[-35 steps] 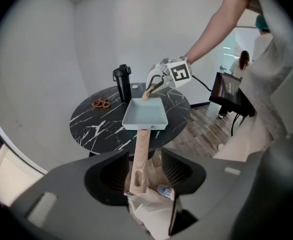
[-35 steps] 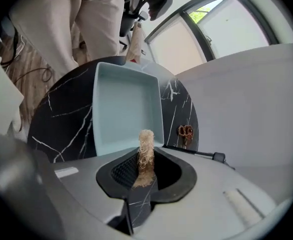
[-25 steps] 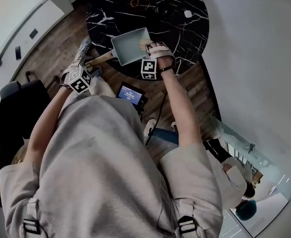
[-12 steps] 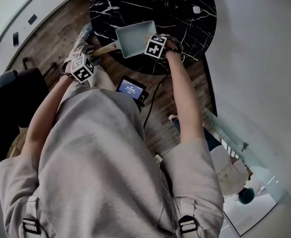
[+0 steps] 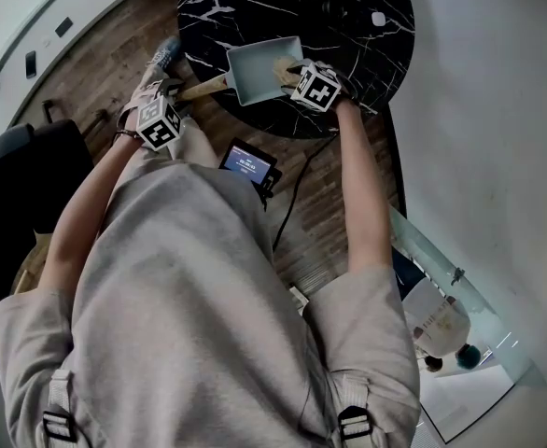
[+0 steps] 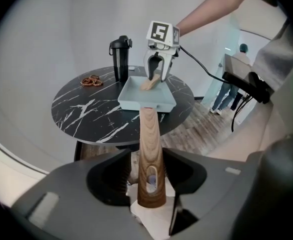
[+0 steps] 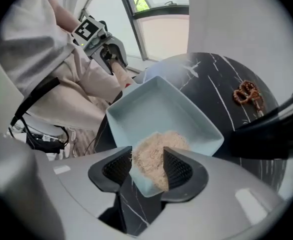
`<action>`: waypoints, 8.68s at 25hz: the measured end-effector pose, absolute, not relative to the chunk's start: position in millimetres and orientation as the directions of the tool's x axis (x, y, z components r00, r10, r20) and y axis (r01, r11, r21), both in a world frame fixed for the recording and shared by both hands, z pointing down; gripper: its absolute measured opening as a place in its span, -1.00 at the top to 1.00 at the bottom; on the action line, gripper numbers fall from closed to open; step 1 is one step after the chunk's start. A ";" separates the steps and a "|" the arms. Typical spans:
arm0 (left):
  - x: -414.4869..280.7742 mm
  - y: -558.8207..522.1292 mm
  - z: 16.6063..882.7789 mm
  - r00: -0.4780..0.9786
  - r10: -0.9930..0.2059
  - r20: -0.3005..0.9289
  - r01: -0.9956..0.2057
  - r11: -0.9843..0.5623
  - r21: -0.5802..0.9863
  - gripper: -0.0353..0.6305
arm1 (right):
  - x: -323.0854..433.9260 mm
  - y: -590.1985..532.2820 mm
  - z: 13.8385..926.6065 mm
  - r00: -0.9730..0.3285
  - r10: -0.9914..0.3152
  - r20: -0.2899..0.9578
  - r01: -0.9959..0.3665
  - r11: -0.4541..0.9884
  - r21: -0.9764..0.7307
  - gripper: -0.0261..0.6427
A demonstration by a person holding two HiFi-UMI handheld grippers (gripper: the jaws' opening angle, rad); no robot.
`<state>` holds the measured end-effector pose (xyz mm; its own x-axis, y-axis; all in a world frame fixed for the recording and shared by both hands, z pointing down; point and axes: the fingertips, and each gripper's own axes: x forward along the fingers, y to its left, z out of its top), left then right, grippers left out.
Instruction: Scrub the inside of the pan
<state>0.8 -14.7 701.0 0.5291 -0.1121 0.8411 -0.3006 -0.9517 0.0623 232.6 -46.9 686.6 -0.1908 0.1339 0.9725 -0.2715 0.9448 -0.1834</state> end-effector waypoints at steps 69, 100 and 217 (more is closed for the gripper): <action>2.2 -19.2 730.3 0.445 -0.089 0.891 -0.293 -0.955 0.051 0.72 | 126.9 -11.9 722.0 -0.218 0.166 0.962 -0.387 0.890 -0.241 0.54; 0.8 -11.7 740.7 0.426 -0.056 0.903 -0.258 -0.964 0.062 0.77 | 251.4 -77.0 693.6 -0.012 -0.204 0.979 -0.537 0.827 0.166 0.68; -16.4 5.5 742.6 0.348 0.041 0.937 -0.230 -0.965 0.127 0.88 | 224.0 -111.0 719.8 0.077 -0.285 0.956 -0.733 0.634 0.248 0.71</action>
